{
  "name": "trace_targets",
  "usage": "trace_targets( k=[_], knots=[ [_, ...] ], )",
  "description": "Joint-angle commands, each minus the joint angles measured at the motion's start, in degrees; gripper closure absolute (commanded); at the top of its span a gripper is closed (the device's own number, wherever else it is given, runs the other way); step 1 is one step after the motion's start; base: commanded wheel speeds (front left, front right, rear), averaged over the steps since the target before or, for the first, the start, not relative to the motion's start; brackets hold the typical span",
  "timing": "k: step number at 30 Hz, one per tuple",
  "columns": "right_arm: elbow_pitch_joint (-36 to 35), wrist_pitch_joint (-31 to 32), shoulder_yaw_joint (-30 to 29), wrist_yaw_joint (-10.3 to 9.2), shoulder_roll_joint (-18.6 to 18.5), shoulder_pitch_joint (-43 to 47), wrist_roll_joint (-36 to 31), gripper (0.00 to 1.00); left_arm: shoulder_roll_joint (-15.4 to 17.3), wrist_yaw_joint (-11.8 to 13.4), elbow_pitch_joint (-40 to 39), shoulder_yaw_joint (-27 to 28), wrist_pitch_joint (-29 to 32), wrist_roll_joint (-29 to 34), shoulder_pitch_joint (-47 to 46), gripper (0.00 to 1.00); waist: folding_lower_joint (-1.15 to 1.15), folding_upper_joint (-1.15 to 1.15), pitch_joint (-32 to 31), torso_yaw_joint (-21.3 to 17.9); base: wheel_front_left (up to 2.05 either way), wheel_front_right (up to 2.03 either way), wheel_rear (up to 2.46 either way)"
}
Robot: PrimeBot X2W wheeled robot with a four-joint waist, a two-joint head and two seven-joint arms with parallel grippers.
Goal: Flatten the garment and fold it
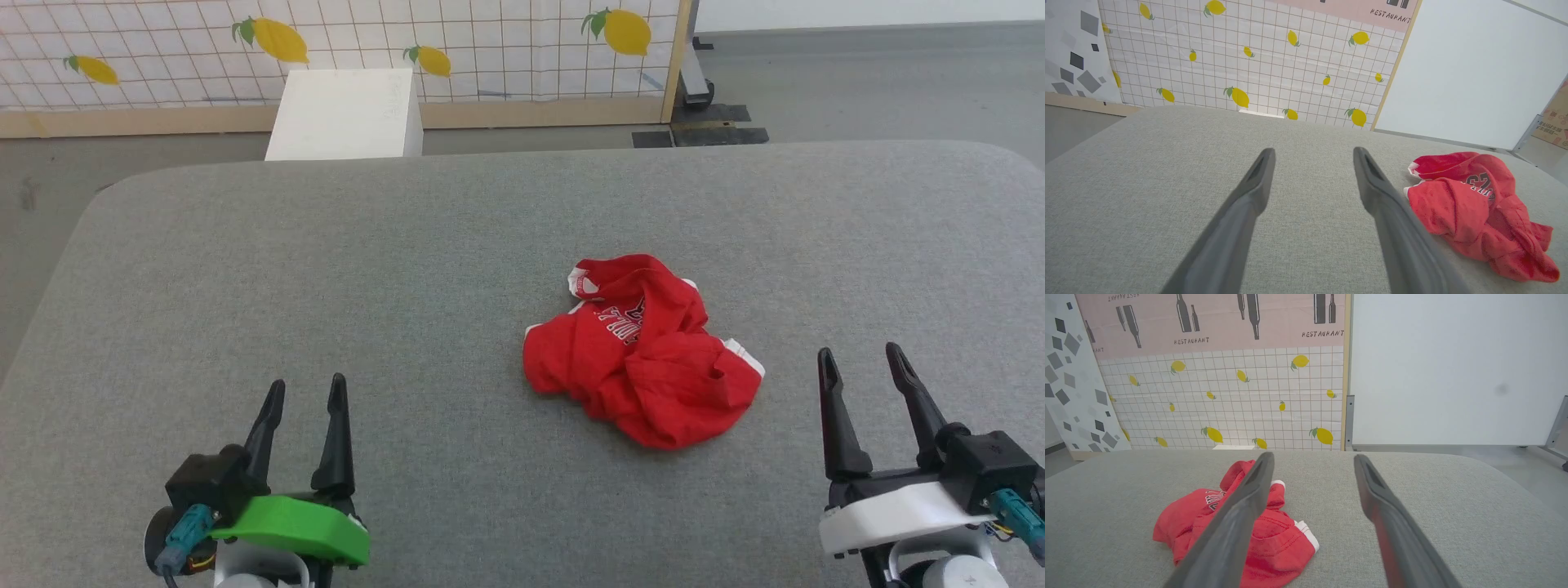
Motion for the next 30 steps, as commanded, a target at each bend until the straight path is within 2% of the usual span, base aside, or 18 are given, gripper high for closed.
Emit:
trace_targets(
  k=[1,19,22,26,30],
  knots=[
    [0.13,-0.34,0.13,-0.09,0.06,0.53,-0.16,0.0,-0.32,-0.3,-0.27,0.21,-0.2,0.72,0.41,0.0,0.0,0.0,0.01,-0.05,0.0,0.0,0.0],
    [-0.12,-0.34,0.18,-0.09,0.06,0.18,0.1,0.0,-0.78,-0.85,0.09,0.83,-0.2,1.41,-0.38,0.0,0.0,0.0,0.88,0.5,0.0,0.0,0.0],
    [-0.29,-0.03,1.82,-0.09,0.06,-2.2,-1.31,0.0,-0.8,-0.87,-0.01,0.63,-0.2,1.27,-1.03,0.0,0.0,0.0,1.73,0.85,0.0,0.0,0.0],
    [1.01,4.45,5.88,-0.09,0.06,-10.05,-4.71,0.0,-0.81,-0.89,-0.38,0.16,-0.2,1.07,-2.53,0.0,0.0,0.0,3.69,1.61,0.0,0.0,0.0],
    [6.59,15.11,9.61,-0.09,0.04,-19.11,-7.38,0.0,-0.81,-0.9,-1.01,-0.48,-0.2,0.8,-4.26,0.0,0.0,0.0,6.29,2.92,0.0,0.0,0.0]
  ],
)
